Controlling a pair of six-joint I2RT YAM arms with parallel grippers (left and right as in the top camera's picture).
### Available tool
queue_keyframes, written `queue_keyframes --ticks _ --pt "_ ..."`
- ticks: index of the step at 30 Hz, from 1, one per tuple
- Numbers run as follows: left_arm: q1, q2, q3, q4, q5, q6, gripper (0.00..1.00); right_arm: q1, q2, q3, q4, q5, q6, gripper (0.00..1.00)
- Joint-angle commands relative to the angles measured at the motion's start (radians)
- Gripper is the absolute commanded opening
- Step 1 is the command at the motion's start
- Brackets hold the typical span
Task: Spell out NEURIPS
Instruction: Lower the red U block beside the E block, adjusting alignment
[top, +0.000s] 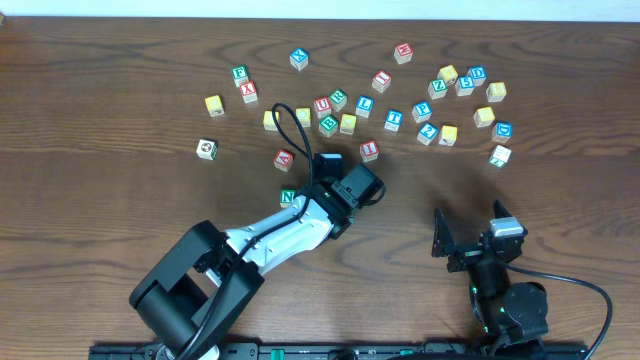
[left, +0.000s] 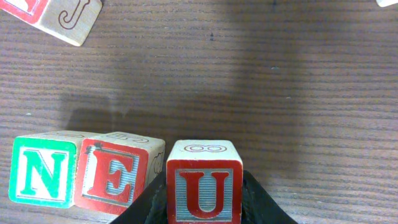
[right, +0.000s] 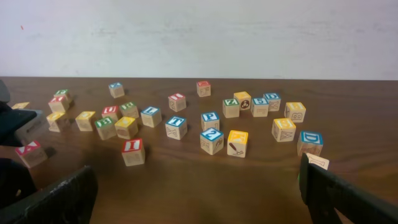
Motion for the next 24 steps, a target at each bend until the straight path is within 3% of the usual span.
queue_keyframes --ticks 1,9,24 --pt "0.002 -0.024 0.003 0.000 -0.021 0.013 0.29 -0.008 -0.003 -0.001 -0.004 -0.002 -0.013 0.99" --pt "0.002 -0.024 0.003 0.000 -0.021 0.017 0.37 -0.008 -0.003 -0.001 -0.004 -0.002 -0.013 0.99" --pt "0.002 -0.029 0.023 -0.005 -0.017 0.037 0.38 -0.008 -0.003 -0.001 -0.004 -0.002 -0.013 0.99"
